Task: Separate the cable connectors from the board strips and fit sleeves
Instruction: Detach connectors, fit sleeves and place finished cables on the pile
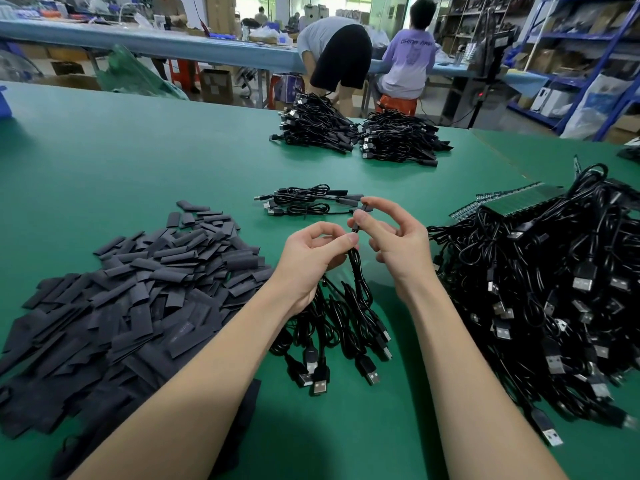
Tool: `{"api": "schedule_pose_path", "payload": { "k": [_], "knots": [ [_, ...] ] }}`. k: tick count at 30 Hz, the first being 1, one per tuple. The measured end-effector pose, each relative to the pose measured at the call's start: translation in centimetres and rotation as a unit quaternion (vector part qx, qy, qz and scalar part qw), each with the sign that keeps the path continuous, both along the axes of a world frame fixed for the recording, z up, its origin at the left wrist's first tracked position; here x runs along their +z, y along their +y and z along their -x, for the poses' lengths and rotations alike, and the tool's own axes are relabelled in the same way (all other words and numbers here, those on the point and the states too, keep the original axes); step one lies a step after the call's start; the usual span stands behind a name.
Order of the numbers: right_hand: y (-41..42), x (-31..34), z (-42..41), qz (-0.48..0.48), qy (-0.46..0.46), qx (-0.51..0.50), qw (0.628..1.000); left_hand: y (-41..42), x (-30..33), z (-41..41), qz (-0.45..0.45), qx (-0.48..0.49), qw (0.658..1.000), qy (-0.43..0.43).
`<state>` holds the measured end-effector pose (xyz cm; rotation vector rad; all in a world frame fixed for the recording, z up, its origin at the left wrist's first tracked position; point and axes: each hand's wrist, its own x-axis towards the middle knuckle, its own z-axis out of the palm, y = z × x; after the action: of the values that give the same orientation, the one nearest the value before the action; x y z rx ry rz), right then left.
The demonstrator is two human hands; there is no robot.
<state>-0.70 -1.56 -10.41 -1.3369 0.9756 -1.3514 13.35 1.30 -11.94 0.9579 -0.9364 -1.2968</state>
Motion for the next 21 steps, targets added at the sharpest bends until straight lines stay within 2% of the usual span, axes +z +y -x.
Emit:
{"api": "schedule_pose_path", "payload": {
  "k": [11,16,18,21],
  "knots": [
    [0.5,0.1,-0.8,-0.015,-0.009,-0.011,1.000,0.0,-0.2,0.0,0.006,0.047,0.999,0.001],
    [0.6,0.5,-1.0,-0.024,-0.022,-0.012,0.999,-0.1,-0.3,0.2,0.040,0.037,0.997,-0.050],
    [0.5,1.0,-0.7,-0.037,-0.054,-0.005,0.998,-0.1,-0.3,0.2,0.046,0.017,0.996,-0.074],
    [0.1,1.9,0.0,-0.056,-0.150,0.011,0.987,0.1,-0.3,0.2,0.041,-0.009,0.989,-0.139]
  ]
}}
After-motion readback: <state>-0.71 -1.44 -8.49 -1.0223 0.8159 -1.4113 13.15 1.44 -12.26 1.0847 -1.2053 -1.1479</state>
